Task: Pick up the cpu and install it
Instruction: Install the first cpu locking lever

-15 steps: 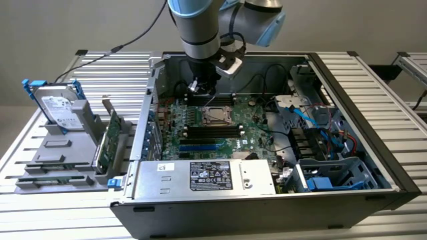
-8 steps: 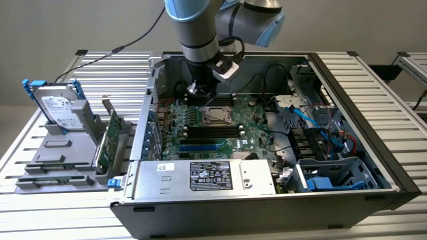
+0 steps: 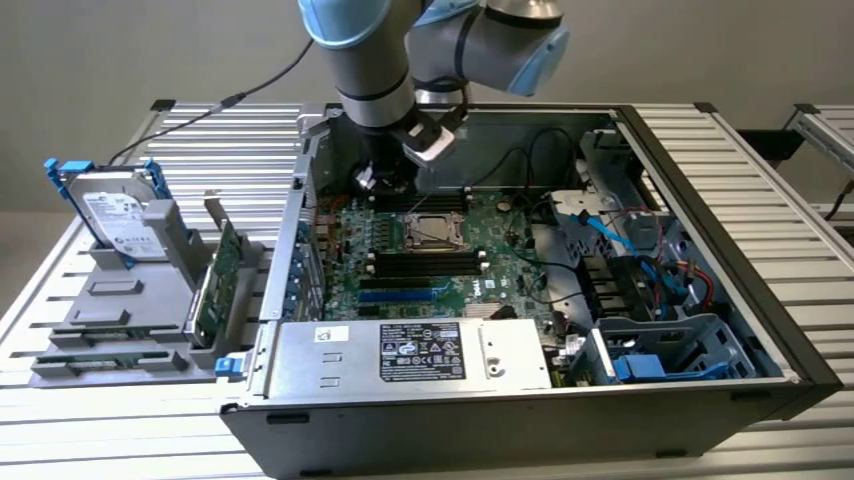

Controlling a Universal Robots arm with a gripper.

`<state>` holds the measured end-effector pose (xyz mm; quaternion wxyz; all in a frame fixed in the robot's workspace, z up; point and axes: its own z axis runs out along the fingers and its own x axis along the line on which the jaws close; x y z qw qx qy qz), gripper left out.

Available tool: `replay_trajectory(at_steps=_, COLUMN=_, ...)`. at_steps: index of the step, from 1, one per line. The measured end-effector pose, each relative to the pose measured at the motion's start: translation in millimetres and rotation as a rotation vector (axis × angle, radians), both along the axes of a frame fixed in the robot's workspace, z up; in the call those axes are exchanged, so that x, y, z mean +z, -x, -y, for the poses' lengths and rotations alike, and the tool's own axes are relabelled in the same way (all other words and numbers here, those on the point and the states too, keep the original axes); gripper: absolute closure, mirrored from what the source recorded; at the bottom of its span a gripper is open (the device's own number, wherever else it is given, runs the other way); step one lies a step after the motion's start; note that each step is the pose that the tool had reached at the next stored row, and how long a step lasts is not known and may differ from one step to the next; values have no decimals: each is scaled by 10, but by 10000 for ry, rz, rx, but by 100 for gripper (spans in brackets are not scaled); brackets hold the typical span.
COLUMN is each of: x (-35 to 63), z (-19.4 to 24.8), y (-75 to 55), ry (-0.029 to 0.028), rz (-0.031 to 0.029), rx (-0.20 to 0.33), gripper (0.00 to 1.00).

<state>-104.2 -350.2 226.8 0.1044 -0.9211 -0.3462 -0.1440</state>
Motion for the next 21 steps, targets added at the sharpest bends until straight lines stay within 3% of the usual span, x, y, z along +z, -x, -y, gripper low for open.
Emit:
replay_trajectory(at_steps=6, x=-109, z=-24, y=83, ry=113, rz=-1, rx=-261, gripper=89)
replay_trajectory(at_steps=10, x=-179, z=-24, y=116, ry=95, rz=0, rx=-318, gripper=89)
replay_trajectory(at_steps=12, x=-203, z=-23, y=117, ry=33, rz=16, rx=-319, gripper=89)
replay_trajectory(at_steps=17, x=-214, z=-4, y=93, ry=-323, rz=43, rx=-336, gripper=89)
replay_trajectory(at_steps=21, x=-220, z=27, y=89, ry=-389, rz=43, rx=-434, gripper=89)
